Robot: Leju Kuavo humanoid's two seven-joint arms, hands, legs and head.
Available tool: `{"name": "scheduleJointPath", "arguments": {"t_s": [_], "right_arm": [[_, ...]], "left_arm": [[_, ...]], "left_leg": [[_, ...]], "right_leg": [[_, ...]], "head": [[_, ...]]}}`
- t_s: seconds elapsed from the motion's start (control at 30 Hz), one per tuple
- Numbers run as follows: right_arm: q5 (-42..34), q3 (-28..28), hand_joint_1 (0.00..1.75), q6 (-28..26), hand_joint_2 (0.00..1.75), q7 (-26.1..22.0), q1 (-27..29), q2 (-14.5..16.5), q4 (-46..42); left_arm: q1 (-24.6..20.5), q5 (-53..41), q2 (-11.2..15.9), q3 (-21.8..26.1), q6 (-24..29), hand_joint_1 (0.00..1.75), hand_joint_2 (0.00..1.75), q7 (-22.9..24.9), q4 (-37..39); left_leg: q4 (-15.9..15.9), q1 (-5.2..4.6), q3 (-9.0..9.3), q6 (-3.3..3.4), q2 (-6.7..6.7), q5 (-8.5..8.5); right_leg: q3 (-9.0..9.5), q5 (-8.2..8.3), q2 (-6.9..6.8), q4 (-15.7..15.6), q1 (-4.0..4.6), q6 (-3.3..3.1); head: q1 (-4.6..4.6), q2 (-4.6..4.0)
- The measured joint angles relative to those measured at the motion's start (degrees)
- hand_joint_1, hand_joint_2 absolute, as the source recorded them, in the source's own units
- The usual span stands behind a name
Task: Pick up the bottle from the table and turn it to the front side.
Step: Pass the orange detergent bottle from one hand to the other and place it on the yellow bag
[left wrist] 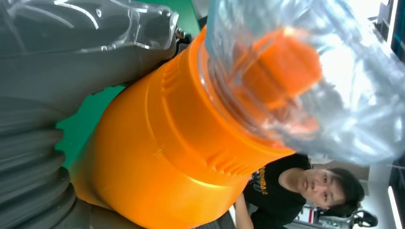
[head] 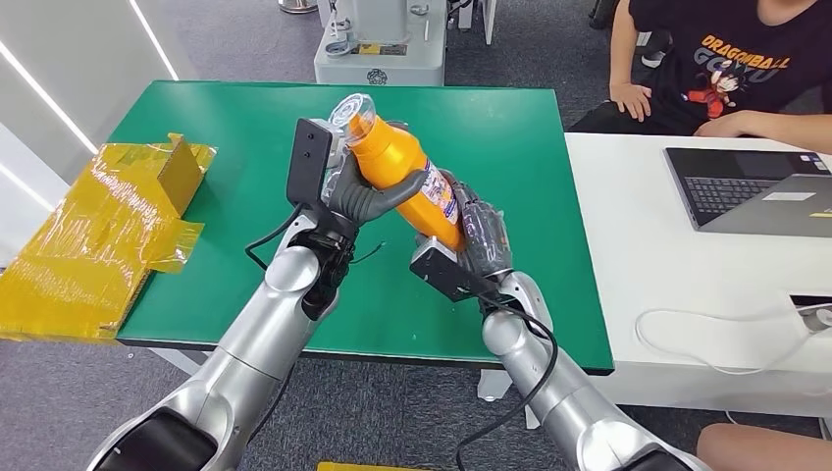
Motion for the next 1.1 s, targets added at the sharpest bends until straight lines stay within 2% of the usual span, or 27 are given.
{"name": "scheduleJointPath", "arguments": {"t_s": [0.2,0.23,0.33,0.37,0.77,1.0,1.1], "right_arm": [[2.96,-0.15,1.75,-3.0,1.75,1.6,-0.6,-0.02,1.75],[3.41,-0.2,1.65,-3.43,1.75,1.84,-0.66,-0.02,2.0],[4.57,-0.38,0.34,-4.44,1.75,2.38,-0.77,-0.01,2.59],[4.91,-0.41,0.0,-4.79,1.75,2.48,-0.8,-0.01,2.73],[5.12,-2.27,0.0,-7.64,1.75,3.33,-0.55,0.3,2.29],[1.88,-4.74,0.0,-9.02,1.75,3.69,2.49,0.25,-2.58],[-0.02,-6.15,0.0,-11.05,1.75,4.17,3.91,-0.23,-5.6]], "left_arm": [[0.16,-0.05,-0.03,0.0,0.87,1.75,1.75,-0.08,0.2],[0.21,-0.09,-0.05,0.0,0.99,1.75,1.75,-0.09,0.2],[0.36,-0.18,-0.19,0.01,1.32,1.75,1.75,-0.1,0.2],[0.39,-0.25,-0.23,0.01,1.5,1.75,1.75,-0.1,0.2],[0.55,-1.3,-0.3,0.82,2.92,1.75,1.75,-0.09,0.14],[0.55,-2.54,0.07,2.73,3.68,1.75,1.75,-0.02,-0.58],[0.85,-3.26,1.05,3.85,4.33,1.75,1.75,0.03,-0.98]], "left_leg": [[0.0,0.0,0.0,0.0,0.0,0.0],[0.0,0.0,0.0,0.0,0.0,0.0],[0.01,0.0,-0.01,0.0,0.0,0.0],[0.01,0.0,-0.01,0.0,0.0,0.0],[0.0,0.0,-0.01,0.0,0.0,0.0],[0.0,0.0,-0.01,0.0,0.0,0.0],[0.0,0.0,-0.01,0.0,0.01,0.0]], "right_leg": [[0.0,0.0,0.0,0.0,0.0,0.0],[0.0,0.0,0.0,0.0,0.0,0.0],[0.0,0.0,0.0,0.0,0.0,0.0],[0.0,0.0,0.0,0.0,0.0,0.0],[0.0,0.0,0.0,0.0,0.0,0.0],[0.0,0.0,0.0,0.0,0.0,0.0],[0.0,0.0,0.0,0.0,0.0,0.0]], "head": [[0.01,0.0],[0.0,0.0],[0.01,0.0],[0.0,0.0],[0.0,0.0],[0.01,0.0],[0.01,0.0]]}}
